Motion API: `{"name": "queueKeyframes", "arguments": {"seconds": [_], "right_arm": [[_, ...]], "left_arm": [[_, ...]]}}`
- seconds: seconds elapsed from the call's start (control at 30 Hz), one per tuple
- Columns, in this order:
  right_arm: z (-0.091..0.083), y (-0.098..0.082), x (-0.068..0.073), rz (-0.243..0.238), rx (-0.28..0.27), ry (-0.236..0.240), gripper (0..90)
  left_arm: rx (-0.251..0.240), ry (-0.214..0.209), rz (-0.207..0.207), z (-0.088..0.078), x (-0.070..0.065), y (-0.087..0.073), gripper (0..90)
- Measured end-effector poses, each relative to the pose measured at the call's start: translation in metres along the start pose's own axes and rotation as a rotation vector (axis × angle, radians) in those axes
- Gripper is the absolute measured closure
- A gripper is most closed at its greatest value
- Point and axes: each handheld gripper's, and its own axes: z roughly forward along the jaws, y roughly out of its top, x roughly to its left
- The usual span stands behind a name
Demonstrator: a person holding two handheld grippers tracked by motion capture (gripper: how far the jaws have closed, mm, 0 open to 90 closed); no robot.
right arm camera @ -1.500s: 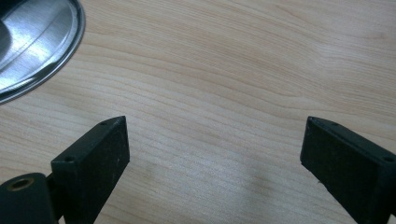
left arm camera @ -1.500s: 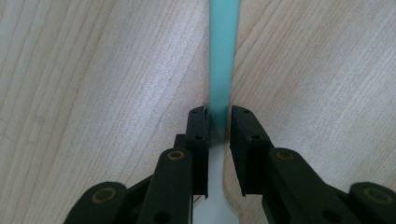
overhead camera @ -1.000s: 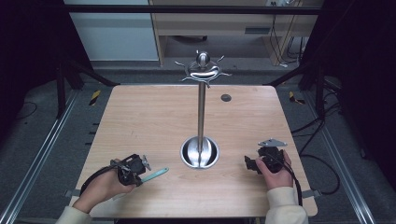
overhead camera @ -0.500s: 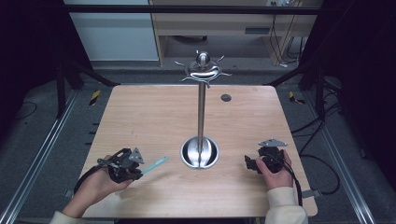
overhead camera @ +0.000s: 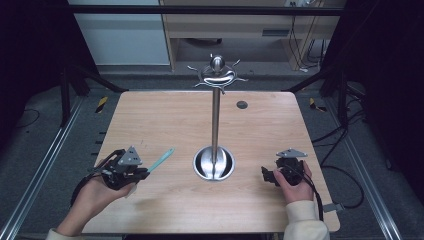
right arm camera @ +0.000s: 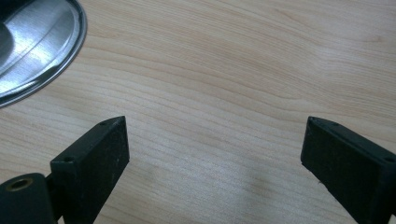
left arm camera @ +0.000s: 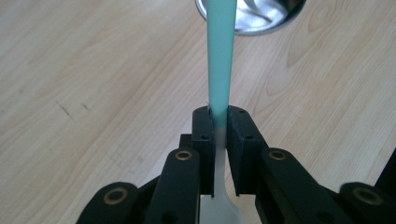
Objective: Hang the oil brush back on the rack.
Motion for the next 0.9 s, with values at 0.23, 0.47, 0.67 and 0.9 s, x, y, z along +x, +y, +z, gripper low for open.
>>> {"name": "queueKeyframes", "arguments": {"seconds": [0.23,0.47,0.67,0.9], "right_arm": [[0.0,0.0,0.0,0.0,0.002,-0.001,8.4],[-0.001,0.001,0.001,-0.001,-0.005,-0.001,8.4],[-0.002,0.001,0.001,0.0,-0.007,0.005,8.4],[-0.002,0.001,0.001,0.002,-0.007,0.003,8.4]], "left_arm": [[-0.075,0.029,0.005,-0.015,0.001,0.009,81.8],[-0.168,0.052,-0.004,-0.029,-0.002,0.019,81.8],[-0.2,0.066,-0.013,-0.034,-0.001,0.025,81.8],[-0.274,0.094,-0.009,-0.05,-0.004,0.041,81.8]]}}
